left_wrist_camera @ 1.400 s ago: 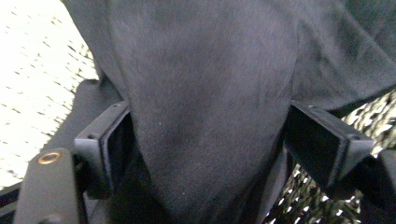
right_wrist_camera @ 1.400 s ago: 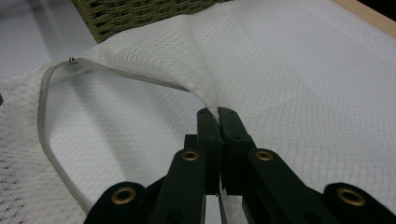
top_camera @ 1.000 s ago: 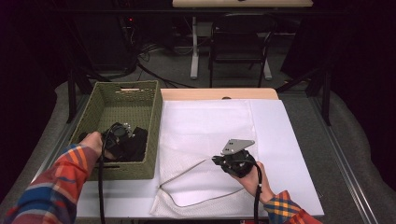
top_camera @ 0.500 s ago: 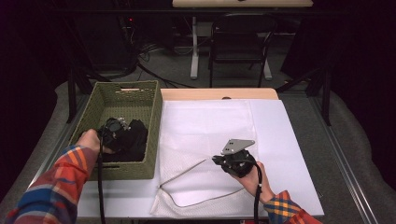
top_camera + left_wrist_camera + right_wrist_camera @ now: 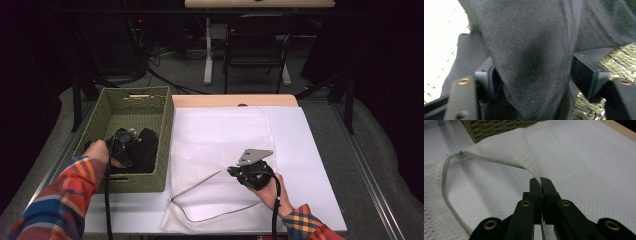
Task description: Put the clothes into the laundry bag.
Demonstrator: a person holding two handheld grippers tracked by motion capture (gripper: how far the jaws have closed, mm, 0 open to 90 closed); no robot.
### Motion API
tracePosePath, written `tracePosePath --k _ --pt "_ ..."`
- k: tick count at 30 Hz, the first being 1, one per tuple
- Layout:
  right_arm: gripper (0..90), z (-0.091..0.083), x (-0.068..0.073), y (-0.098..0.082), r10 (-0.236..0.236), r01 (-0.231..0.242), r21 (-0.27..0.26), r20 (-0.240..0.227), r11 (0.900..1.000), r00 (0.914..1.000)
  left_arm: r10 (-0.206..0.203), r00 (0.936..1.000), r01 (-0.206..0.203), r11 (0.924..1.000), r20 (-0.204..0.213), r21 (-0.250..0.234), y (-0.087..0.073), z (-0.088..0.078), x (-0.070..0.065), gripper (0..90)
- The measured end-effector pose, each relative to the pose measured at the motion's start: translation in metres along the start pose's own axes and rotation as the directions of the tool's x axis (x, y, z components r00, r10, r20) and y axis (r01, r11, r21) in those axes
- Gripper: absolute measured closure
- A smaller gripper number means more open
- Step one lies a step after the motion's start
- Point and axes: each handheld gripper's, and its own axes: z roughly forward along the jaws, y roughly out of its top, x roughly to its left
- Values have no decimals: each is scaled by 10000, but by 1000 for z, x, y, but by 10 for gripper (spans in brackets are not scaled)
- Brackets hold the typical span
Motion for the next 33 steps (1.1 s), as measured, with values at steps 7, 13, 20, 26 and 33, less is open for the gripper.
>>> tracePosePath --k 7,13,20,26,33 --pt "885 0 0 0 -15 15 5 15 10000 10000 214 9997 -214 9998 121 -1 0 -1 1 503" --pt "885 0 0 0 -29 29 -2 2 10000 10000 131 9997 -130 9999 216 -34 0 4 3 360" --pt "886 0 0 0 -21 21 12 4 10000 10000 498 9981 -494 9987 354 -120 -1 -1 3 552" --pt "886 0 0 0 22 -22 -2 47 10000 10000 611 9978 -601 9975 246 -372 -4 -9 1 590" --pt "886 0 0 0 31 -31 3 63 10000 10000 659 9978 -657 9948 -5 -781 -11 -23 -3 594"
